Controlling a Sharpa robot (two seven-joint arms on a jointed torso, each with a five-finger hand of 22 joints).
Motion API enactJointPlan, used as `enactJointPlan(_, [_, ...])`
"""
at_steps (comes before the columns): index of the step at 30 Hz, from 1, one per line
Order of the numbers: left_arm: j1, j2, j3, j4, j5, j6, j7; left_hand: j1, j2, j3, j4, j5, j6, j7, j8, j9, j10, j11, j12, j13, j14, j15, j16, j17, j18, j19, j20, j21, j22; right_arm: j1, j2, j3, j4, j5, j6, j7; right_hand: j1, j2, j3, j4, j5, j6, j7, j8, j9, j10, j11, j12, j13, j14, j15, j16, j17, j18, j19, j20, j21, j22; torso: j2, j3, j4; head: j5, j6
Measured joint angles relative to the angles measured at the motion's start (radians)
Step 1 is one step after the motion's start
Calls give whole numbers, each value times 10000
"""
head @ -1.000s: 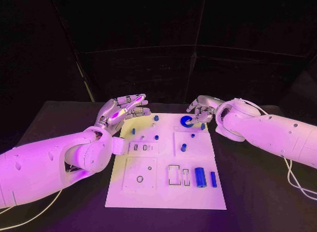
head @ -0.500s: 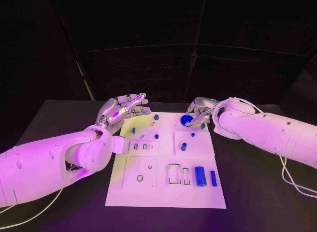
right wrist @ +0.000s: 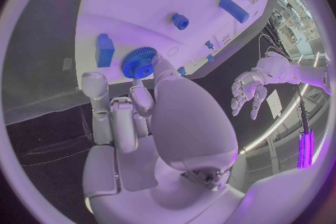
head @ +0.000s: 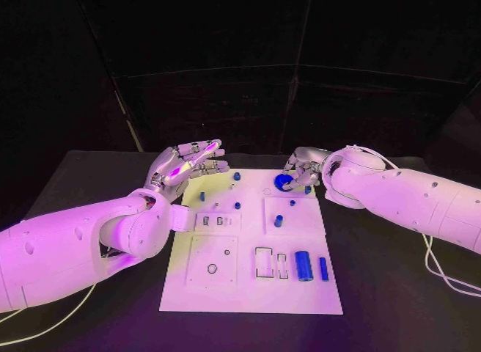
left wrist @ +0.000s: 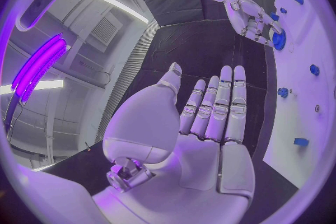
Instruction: Assemble the parts on the task board
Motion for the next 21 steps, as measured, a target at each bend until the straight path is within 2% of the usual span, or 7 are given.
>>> enactJointPlan(3, [0,1,0,-2,1,2,-2,0,0,0,0,0,0,0,0,0,0,0,0,0,0,0,0,0,1,0,0,0,0,3,13,2,-23,-11,11,5,4,3,40,-40,37,109,-19,71,10,55,-46,113,137,0,0,0,-1,0,0,0,9,24,-1,0,0,0,-1])
enactJointPlan(4, [0,2,0,-2,2,3,-3,0,0,0,0,0,0,0,0,0,0,0,0,0,0,0,0,0,0,0,0,0,0,5,16,3,-26,-15,12,9,46,56,66,-66,37,160,-32,89,17,89,-12,128,182,0,0,0,-1,0,3,-3,46,42,-2,0,0,-3,-1])
enactJointPlan(8, [0,2,0,-4,2,7,-6,0,0,0,0,0,0,0,0,0,0,0,-41,0,0,0,0,0,1,30,-30,0,0,7,26,3,-32,-31,16,29,82,163,186,-186,-1,400,-72,193,27,158,-87,274,374,0,0,-1,-1,1,35,-35,51,68,-2,0,0,-23,11])
enactJointPlan(11, [0,2,0,-5,3,10,-7,0,0,0,0,0,0,0,0,0,0,0,-41,0,0,0,0,1,0,33,-33,0,0,11,35,4,-33,-40,8,59,289,368,429,-397,-407,682,-127,312,31,285,-142,371,546,0,1,34,-1,1,70,-70,118,141,-2,2,0,-34,12])
enactJointPlan(15, [0,2,0,-6,4,14,-9,0,0,0,0,0,-1,0,0,0,0,0,-41,0,0,0,0,1,1,34,-33,0,0,14,46,6,-14,-88,-34,119,440,516,846,-649,-834,1083,-212,445,67,393,-249,506,727,-53,-57,51,-2,1,143,-143,195,230,-2,4,0,-41,12])
enactJointPlan(21, [0,2,0,-6,5,18,-12,0,0,0,0,0,-1,0,0,0,0,0,-41,0,0,0,0,1,0,34,-33,0,0,-4,57,-5,79,-206,-265,327,587,572,1245,-883,-952,1254,-220,587,59,516,-372,600,929,-41,-152,51,-2,1,196,-196,205,286,-2,7,0,-52,6])
